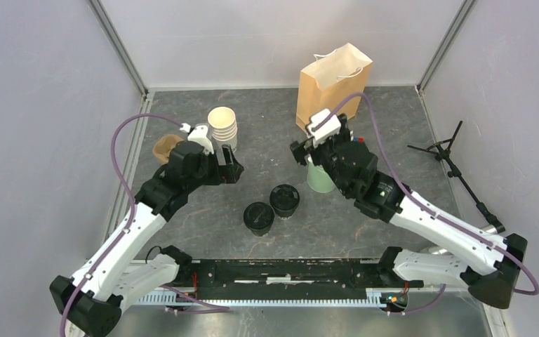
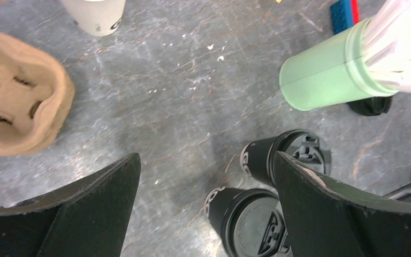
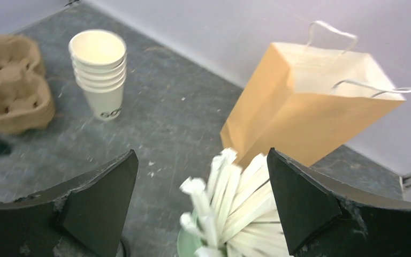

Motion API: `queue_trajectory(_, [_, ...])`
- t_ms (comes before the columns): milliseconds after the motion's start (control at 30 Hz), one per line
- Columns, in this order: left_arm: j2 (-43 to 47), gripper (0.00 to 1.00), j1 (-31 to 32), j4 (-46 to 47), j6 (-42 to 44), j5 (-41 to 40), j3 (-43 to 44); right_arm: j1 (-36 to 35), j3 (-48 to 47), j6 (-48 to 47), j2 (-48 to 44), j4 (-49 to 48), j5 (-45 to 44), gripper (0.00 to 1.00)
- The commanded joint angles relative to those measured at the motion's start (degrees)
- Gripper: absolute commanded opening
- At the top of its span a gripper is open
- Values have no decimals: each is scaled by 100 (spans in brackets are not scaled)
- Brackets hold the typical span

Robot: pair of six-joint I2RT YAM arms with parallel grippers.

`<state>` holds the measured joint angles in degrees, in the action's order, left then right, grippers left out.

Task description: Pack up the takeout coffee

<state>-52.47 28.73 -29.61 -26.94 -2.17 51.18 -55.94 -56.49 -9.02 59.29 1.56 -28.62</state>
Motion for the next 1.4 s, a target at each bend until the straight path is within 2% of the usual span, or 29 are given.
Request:
queue_trajectory(0, [347,100,-3,-323,651,-300,-158,474,-685,126,404,89,-8,98])
queue_trajectory(233, [398,94,-2,177,541,142,-537,1899,-1150,786,1155,-117,571,98])
queue_trajectory(300, [358,94,-8,209,712,35,-556,2289,-1104,1474,1315,-502,629,98])
queue_trajectory(433, [265,98,-7,194,945,-337,-458,3095,-825,2527,1586,-1363,1283,94])
queue_trajectory(567, [380,100,-6,327,397,-373,-460,3824,-892,3857,1937,-1853,2310,88])
queue_trajectory(667, [416,100,-1,145,-248,-499,-561,3944,-729,4199,1791,-2215,2510,87])
queue_trajectory(867, [476,100,-3,-1003,-1284,-139,-255,4115,-915,5205,1742,-2026,2845,87])
queue_trajectory(933, [520,100,-7,-1515,-1570,-67,-86,4123,-764,5428,1567,-2175,2571,83])
queue_trajectory(1000, [616,99,-8,-1907,-1840,41,49,4131,-796,5765,1402,-1822,1930,81])
queue_trajectory(1133, [779,99,-8,-2292,-1972,191,303,4147,-1230,5717,1493,-1064,1324,81])
queue_trajectory(1267, [745,99,-7,-2190,-1885,137,149,4234,-1540,5616,1921,-1115,1608,82])
queue_trajectory(1367, [448,98,-1,-2133,-1909,277,340,4341,-1881,5874,2221,-834,1780,82])
